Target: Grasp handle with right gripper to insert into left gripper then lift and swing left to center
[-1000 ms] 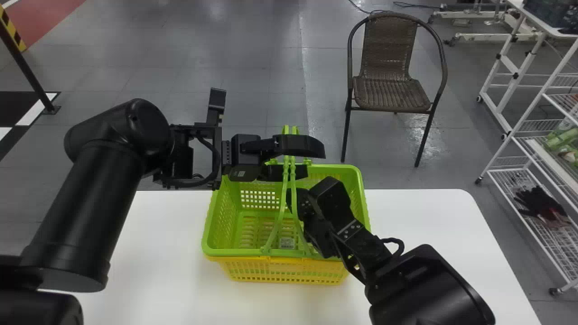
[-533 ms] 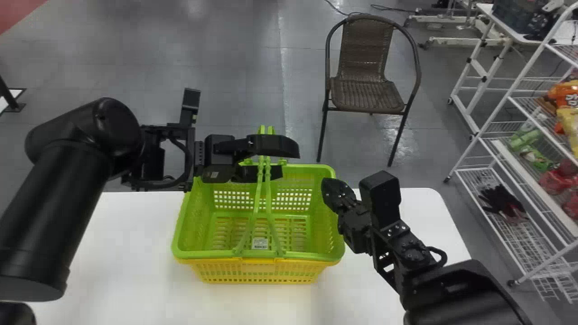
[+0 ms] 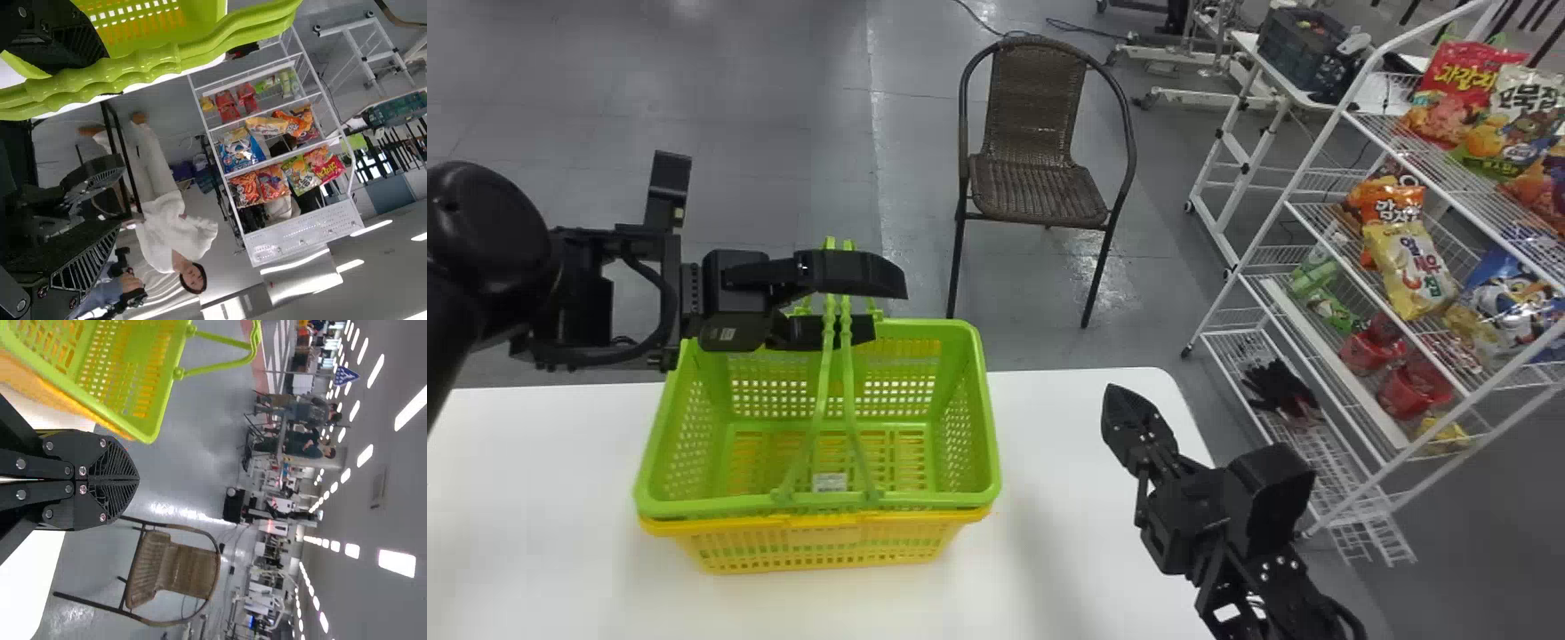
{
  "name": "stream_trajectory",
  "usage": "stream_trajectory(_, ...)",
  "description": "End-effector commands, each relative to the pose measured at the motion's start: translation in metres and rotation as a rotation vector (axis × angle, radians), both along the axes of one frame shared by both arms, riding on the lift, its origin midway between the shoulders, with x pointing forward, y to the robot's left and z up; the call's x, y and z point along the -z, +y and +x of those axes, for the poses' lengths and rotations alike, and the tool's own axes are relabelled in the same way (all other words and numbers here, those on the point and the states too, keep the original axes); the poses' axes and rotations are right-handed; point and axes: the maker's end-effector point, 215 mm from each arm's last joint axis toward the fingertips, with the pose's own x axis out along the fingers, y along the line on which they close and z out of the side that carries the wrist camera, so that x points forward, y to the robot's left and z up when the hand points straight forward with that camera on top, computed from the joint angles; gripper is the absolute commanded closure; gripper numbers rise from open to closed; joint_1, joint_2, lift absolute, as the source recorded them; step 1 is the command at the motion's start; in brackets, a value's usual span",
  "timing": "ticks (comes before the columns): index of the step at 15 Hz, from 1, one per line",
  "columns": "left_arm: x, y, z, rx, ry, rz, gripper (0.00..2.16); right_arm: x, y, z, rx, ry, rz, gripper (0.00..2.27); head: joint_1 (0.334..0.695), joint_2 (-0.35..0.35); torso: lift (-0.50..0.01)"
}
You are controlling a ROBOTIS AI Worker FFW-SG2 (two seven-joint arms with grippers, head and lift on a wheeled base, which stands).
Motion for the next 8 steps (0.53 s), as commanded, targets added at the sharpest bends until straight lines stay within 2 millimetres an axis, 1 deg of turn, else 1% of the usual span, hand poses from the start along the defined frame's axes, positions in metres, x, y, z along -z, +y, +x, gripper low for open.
stream_trajectory(1,-0.002,0.002,0.000,-0.002,0.008,-0.008,0.12,0.002,-0.013,-0.016,0.011,-0.021,0.012,2.26,0.695,-0.283,0.000)
stream_trajectory(3,-0.005,0.003,-0.003,0.003,0.024,-0.022,0.12,0.008,-0.016,-0.031,0.007,-0.034,0.021,2.25,0.695,-0.296,0.000)
stream_trajectory(4,-0.006,0.003,-0.007,0.011,0.039,-0.026,0.12,0.010,-0.020,-0.038,0.015,-0.048,0.044,2.10,0.695,-0.301,0.000)
stream_trajectory(5,-0.006,0.003,-0.008,0.012,0.044,-0.027,0.12,0.013,-0.022,-0.043,0.021,-0.054,0.057,1.90,0.695,-0.308,0.000)
stream_trajectory(6,-0.006,0.003,-0.009,0.015,0.051,-0.024,0.12,0.015,-0.026,-0.049,0.028,-0.062,0.060,1.56,0.695,-0.312,0.000)
stream_trajectory(8,-0.008,0.002,-0.011,0.025,0.062,-0.021,0.12,0.016,-0.027,-0.059,0.027,-0.084,0.058,0.54,0.695,-0.323,0.000)
